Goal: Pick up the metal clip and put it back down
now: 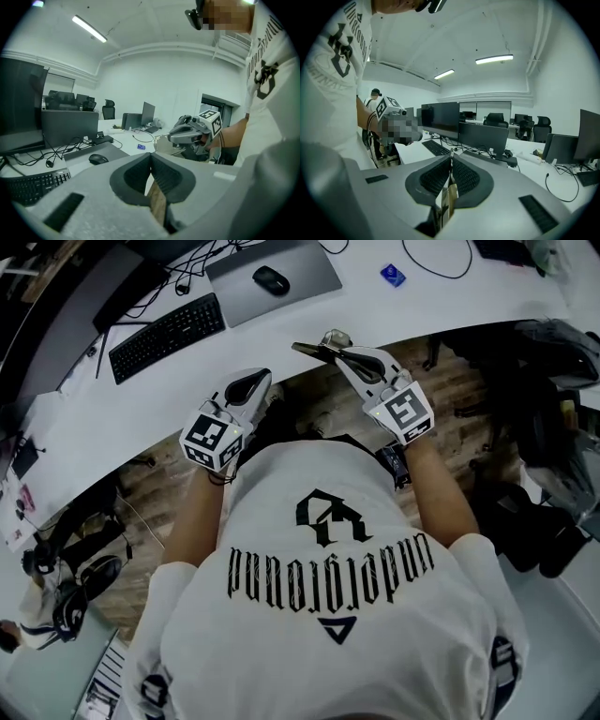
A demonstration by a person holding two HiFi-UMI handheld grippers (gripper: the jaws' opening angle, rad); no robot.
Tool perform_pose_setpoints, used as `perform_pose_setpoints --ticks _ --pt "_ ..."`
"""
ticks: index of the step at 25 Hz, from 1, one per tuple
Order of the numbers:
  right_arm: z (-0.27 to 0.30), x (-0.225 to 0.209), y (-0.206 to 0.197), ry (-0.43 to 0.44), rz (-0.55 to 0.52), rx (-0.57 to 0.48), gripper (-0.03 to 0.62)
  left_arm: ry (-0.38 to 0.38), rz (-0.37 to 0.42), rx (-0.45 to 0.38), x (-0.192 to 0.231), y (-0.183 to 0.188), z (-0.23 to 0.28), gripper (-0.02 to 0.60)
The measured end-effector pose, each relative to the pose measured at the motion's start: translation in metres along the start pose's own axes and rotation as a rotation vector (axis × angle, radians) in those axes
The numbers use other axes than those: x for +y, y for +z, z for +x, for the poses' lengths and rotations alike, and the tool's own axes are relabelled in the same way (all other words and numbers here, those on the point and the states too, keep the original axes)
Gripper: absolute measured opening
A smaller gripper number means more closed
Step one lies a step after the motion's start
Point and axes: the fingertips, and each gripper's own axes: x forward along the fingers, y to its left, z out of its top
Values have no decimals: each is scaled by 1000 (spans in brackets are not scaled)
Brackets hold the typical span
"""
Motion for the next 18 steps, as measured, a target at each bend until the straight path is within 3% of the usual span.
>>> perform_pose_setpoints --ticks 10,18 --pt "67 -15 -27 67 47 52 29 -1 -27 53 47 -27 24 14" --pt "118 -22 -55 113 106 101 29 -52 -67 107 86 -54 46 15"
